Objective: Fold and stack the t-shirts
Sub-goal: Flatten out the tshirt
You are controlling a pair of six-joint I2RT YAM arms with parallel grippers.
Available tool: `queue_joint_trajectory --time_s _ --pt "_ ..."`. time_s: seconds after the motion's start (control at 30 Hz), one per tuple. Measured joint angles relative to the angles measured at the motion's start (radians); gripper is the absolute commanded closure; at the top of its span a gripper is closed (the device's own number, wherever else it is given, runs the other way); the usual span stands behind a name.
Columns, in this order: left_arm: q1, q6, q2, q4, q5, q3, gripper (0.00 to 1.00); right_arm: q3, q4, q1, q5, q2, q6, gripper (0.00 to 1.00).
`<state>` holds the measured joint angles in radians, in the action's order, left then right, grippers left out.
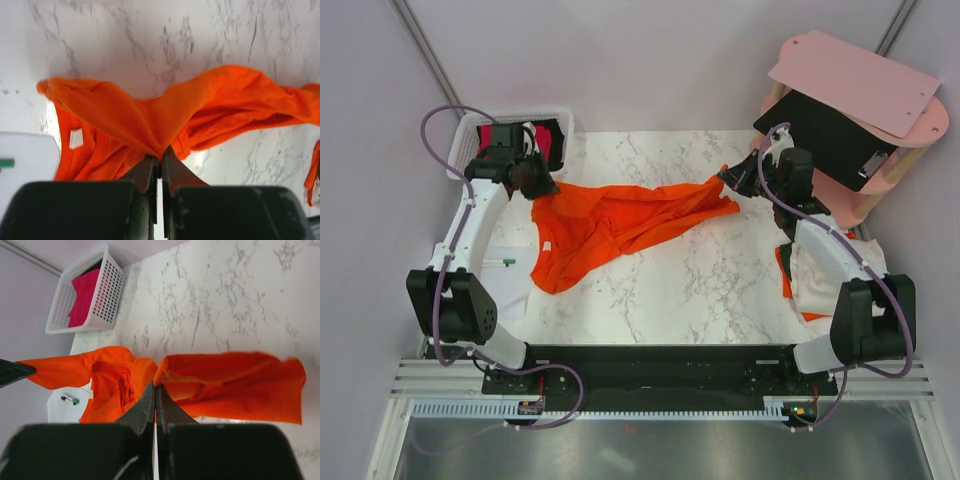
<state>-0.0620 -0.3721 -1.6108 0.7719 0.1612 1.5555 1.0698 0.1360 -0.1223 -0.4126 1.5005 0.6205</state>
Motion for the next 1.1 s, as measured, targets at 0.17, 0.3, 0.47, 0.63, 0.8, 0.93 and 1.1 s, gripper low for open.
queue_joint_trajectory --time_s 0.17,0.3,0.47,0.63,0.8,0.93,1.1 --pt "-0.002 -0.002 0.137 0.008 0.013 -0.201 0.98 -0.208 -0.023 0.000 0.005 -0.129 -0.004 1.00" --pt "-0.002 -0.006 0.221 0.026 0.018 -0.350 0.98 -0.372 -0.127 0.000 0.010 -0.159 -0.007 0.72" --pt "-0.002 -0.013 0.267 0.037 0.026 -0.430 0.98 -0.454 -0.280 0.000 0.035 -0.210 -0.039 0.15" --pt "-0.002 -0.016 0.272 0.034 0.029 -0.435 0.98 -0.456 -0.322 0.000 0.090 -0.309 -0.058 0.13" --pt "-0.002 -0.016 0.272 0.034 0.032 -0.435 0.98 -0.405 -0.331 0.000 0.135 -0.289 -0.059 0.17" --pt "-0.002 -0.016 0.272 0.033 0.033 -0.435 0.98 -0.365 -0.312 0.000 0.144 -0.160 -0.060 0.19" --pt "-0.002 -0.016 0.272 0.026 0.032 -0.439 0.98 -0.388 -0.295 0.000 0.131 -0.033 -0.053 0.21"
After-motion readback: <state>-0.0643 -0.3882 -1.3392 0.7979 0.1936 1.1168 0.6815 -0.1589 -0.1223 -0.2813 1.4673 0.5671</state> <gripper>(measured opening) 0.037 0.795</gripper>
